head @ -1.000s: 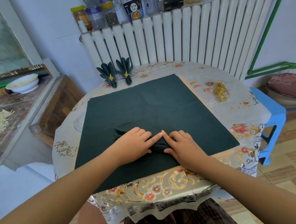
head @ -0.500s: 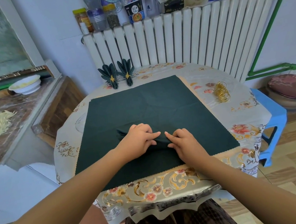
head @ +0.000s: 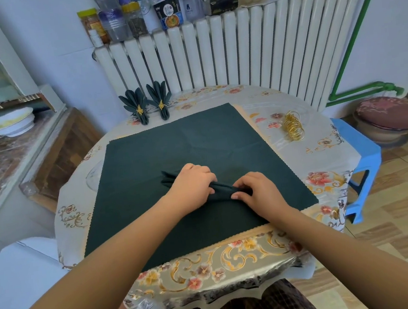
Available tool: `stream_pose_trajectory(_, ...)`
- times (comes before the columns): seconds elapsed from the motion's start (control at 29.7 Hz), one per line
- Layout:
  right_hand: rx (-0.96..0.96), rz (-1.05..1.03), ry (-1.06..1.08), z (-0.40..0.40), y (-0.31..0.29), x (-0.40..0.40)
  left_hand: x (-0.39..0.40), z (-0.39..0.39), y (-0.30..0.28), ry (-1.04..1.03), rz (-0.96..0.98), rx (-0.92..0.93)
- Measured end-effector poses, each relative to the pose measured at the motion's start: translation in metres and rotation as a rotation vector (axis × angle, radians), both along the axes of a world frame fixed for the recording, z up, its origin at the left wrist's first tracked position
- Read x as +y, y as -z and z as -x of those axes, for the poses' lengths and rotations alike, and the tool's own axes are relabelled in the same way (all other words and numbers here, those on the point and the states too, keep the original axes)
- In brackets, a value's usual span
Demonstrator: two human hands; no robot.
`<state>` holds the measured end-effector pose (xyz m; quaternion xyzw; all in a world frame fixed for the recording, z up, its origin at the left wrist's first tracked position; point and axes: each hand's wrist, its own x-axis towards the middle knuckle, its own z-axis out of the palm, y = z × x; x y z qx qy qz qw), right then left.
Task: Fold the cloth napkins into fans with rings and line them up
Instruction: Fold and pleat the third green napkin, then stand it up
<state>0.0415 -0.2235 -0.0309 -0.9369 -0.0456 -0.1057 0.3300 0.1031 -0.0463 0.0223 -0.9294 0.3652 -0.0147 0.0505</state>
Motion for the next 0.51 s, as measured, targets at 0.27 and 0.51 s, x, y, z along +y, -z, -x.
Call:
stream_pose_trajectory(0.27, -0.01, 0.157, -0.06, -0.002, 0.002, -0.001, -0.003, -0.012, 0.001, 0.053, -0.11, 0.07)
stream_pose_trajectory(0.51, 0.0, 0.22, -0.106, -0.007, -0.003, 0.003, -0.012, -0.01, -0.005, 0.08, -0.262, -0.002)
